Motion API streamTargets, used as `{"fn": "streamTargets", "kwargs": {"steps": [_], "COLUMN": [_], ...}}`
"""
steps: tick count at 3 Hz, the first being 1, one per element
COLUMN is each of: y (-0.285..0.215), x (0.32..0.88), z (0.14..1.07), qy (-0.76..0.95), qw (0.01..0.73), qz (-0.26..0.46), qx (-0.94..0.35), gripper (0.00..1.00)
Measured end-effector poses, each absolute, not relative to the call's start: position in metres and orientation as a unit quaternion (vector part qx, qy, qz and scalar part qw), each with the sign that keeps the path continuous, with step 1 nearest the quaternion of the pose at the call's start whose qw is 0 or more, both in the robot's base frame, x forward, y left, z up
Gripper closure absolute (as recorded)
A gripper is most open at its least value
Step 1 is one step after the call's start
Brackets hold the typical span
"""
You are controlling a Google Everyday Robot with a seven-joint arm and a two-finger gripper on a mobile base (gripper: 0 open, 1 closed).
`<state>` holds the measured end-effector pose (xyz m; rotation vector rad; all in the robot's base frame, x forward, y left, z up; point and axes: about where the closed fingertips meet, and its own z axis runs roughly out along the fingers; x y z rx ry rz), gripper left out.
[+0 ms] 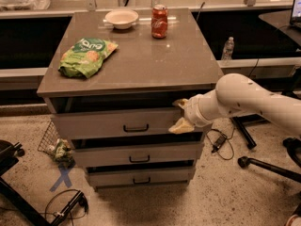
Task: Open top drawer
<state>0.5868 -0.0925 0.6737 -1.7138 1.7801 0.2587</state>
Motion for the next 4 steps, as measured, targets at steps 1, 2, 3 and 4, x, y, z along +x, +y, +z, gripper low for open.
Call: {"fn": "streamTargets", "kwargs": {"steps": [1, 2, 3, 4], "y": [-0.091, -0.091, -0.089, -0.095], "x": [0.586, 0.586, 0.581, 0.556], "z": [0.673, 0.673, 0.674, 0.682], "qy": [0.677, 0.677, 0.677, 0.683], "qw": [0.322, 0.322, 0.316, 0.307], "qz": [0.1, 0.1, 0.1, 0.103], "qx": [-0.654, -0.654, -0.657, -0.655], "gripper": [0.72, 0.96, 1.0, 1.0]}}
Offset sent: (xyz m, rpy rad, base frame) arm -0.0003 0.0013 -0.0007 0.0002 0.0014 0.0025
